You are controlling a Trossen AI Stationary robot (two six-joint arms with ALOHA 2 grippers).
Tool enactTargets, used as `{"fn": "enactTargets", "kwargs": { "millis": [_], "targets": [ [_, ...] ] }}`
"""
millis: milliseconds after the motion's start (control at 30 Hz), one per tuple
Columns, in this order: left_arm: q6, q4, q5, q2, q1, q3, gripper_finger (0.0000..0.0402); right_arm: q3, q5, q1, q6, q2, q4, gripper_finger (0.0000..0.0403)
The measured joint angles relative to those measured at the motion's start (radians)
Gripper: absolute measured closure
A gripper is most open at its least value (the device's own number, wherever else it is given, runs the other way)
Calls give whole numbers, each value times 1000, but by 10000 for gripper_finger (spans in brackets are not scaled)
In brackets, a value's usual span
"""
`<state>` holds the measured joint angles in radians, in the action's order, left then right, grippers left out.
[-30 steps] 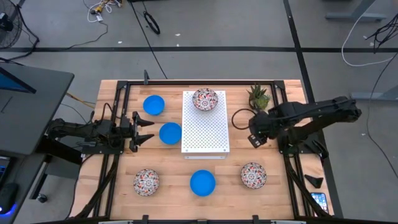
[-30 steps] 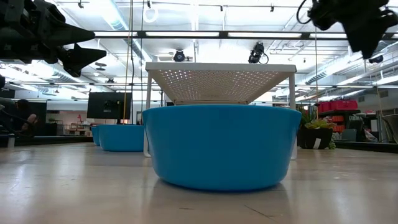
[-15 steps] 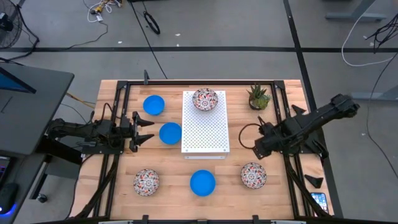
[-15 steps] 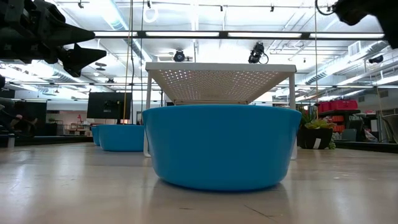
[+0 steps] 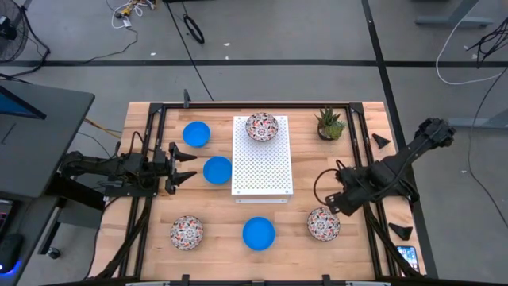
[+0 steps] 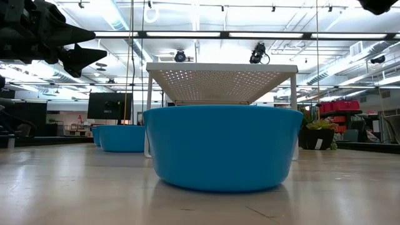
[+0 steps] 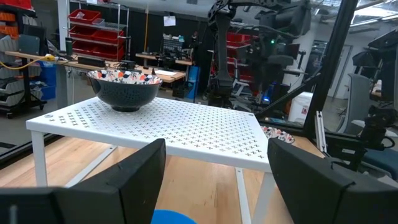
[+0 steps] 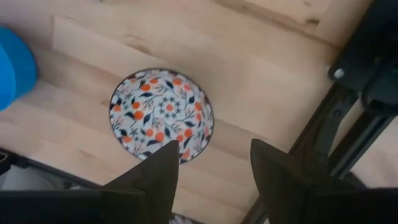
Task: Pick & Place Mini bowls
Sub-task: Stack the right white bowl on top of the other white bowl on the shelf
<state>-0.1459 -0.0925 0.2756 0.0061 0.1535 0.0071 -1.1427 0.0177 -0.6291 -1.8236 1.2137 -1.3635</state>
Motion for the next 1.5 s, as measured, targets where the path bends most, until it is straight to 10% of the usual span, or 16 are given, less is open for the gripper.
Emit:
{"fn": "enactTargets", "kwargs": {
  "millis": [1500],
  "targets": [
    [0, 0, 0, 0, 0, 0, 113, 0, -58, -118, -106, 134, 62, 201]
  ]
}}
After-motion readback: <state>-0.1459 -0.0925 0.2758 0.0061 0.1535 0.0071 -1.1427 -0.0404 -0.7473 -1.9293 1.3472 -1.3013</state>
